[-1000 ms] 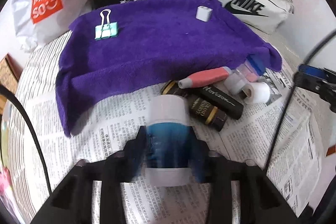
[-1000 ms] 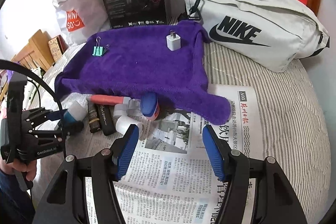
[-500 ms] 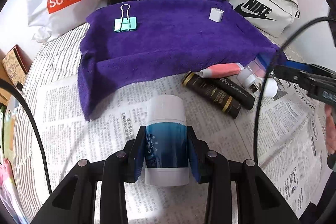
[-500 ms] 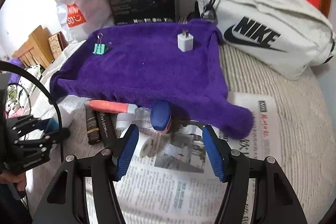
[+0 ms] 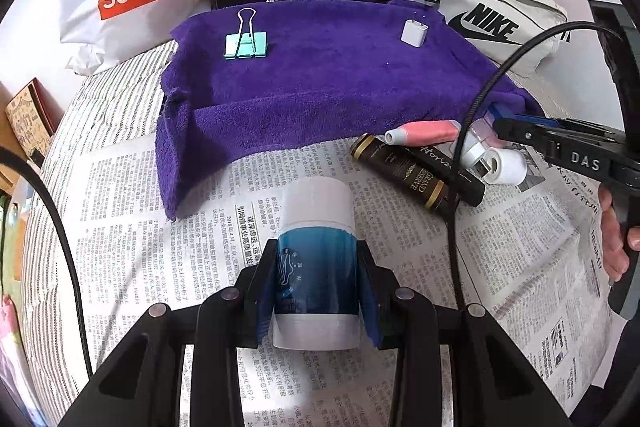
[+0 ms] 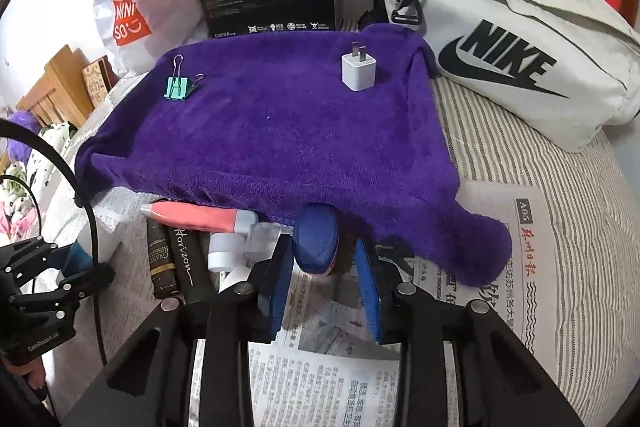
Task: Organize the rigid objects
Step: 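Grasp the small blue-capped bottle by its cap with the right gripper, then carry the cylinder onto the towel beside the clip while the right gripper sets the blue bottle by the charger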
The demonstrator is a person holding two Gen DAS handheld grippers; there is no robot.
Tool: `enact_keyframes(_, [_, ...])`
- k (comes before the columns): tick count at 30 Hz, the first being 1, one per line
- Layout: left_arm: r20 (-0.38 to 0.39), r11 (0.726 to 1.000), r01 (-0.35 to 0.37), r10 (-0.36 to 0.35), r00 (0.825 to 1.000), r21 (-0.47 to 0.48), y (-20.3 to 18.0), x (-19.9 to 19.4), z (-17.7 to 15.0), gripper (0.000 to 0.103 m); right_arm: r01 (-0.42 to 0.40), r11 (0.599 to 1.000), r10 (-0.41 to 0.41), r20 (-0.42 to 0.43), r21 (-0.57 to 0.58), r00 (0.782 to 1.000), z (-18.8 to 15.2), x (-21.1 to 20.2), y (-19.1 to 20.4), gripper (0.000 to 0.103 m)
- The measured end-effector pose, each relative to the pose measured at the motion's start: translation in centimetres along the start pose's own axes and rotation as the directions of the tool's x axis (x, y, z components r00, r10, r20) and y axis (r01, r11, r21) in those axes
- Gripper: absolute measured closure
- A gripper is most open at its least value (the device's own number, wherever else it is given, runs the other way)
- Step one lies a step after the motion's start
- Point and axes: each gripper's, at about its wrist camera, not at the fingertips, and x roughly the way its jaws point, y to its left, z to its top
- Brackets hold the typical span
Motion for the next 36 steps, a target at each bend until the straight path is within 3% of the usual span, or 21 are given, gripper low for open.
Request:
enact_keyframes(4, [0.000,1.000,0.002,-0.002,1.000,-0.004,0.2,-0.2,-0.2,0.069,0.043,0.998,-0.043,0.004,-0.041,0.999,0.3,0.8,0.8,0.079])
enact_keyframes(15, [0.002,0.999,-0.016,0.016,1.000,-0.030,1.6,-0.6,-0.7,0.069,0.046,0.998,-0.046,-0.006,-0.053,0.999,-1.2,-1.9,-0.8,0.080])
enact_keyframes(22, [0.038,1.000,-0.025,0.025,0.999,-0.011,1.5,-0.6,-1.0,0.069,0.062,0.997,-0.064,-0.042,-0.041,0.997,-2.2,-0.7,-1.1,0.080])
enact_keyframes(36, [0.019,0.999,-0.029,0.029,0.999,-0.021,1.4,-0.8,-1.0,0.069,0.033,0.998,-0.034,-0.007,-0.051,0.999,-2.3,-1.3,-1.1,0.080])
